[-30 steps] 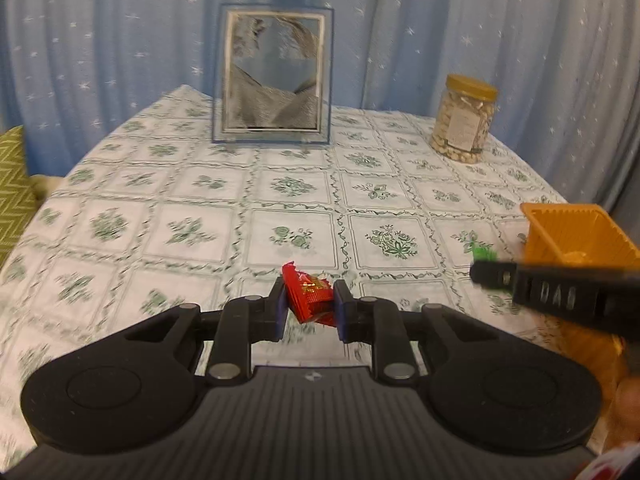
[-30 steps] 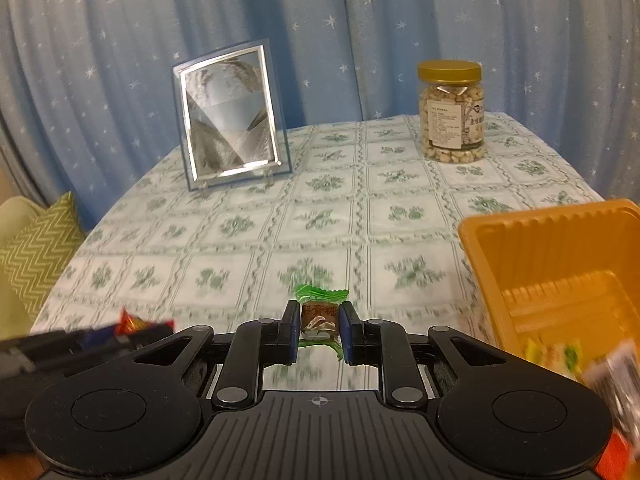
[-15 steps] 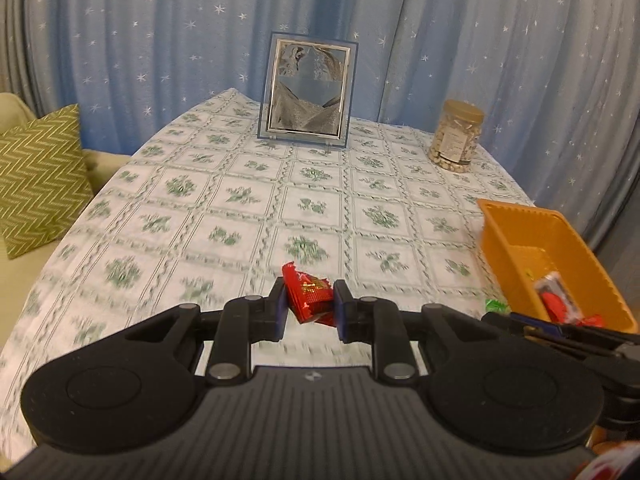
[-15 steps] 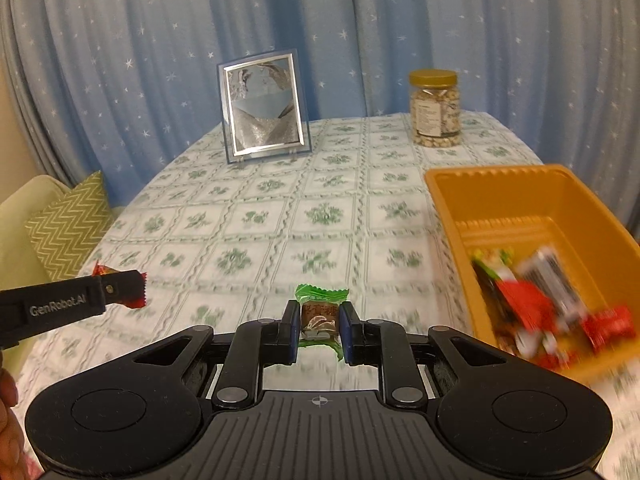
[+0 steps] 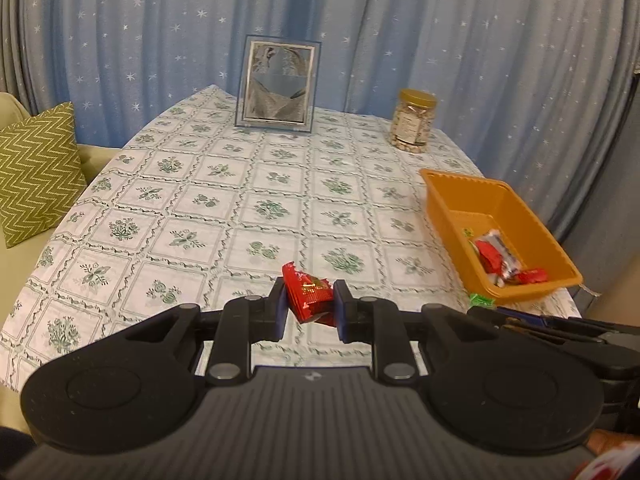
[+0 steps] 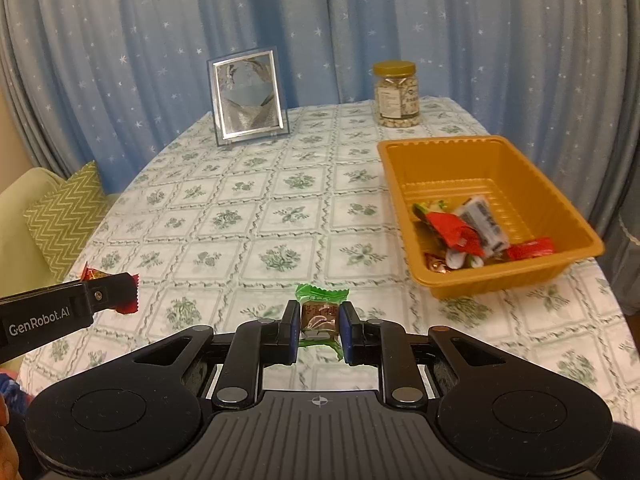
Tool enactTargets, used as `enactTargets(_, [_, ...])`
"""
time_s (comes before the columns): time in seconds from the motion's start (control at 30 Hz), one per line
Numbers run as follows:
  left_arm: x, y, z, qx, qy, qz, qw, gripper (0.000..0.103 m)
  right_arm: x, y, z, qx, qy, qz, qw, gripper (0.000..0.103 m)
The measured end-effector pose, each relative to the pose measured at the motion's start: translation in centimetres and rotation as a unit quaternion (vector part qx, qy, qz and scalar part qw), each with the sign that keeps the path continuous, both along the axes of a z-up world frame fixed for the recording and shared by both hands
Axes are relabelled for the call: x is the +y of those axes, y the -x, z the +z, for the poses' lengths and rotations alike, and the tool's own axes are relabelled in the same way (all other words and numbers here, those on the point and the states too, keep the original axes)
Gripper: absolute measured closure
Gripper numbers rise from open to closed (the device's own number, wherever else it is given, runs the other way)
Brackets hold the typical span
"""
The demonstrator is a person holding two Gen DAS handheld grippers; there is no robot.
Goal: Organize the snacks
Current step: 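Carry both candies over the orange tray with both tools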
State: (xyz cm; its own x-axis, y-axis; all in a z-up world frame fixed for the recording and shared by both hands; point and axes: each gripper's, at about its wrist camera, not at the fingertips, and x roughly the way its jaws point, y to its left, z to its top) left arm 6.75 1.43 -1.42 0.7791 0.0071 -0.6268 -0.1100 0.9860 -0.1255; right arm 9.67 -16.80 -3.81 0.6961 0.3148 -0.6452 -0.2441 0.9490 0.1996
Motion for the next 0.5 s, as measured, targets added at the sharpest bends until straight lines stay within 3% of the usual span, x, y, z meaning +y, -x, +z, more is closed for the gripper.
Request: enactTargets(0.5, [-3.4, 1.7, 1.6, -0.013, 0.000, -0.039, 0.9992, 0.082, -3.3, 2.5, 1.6, -0.014, 0.004, -0.032, 0.999, 0.082])
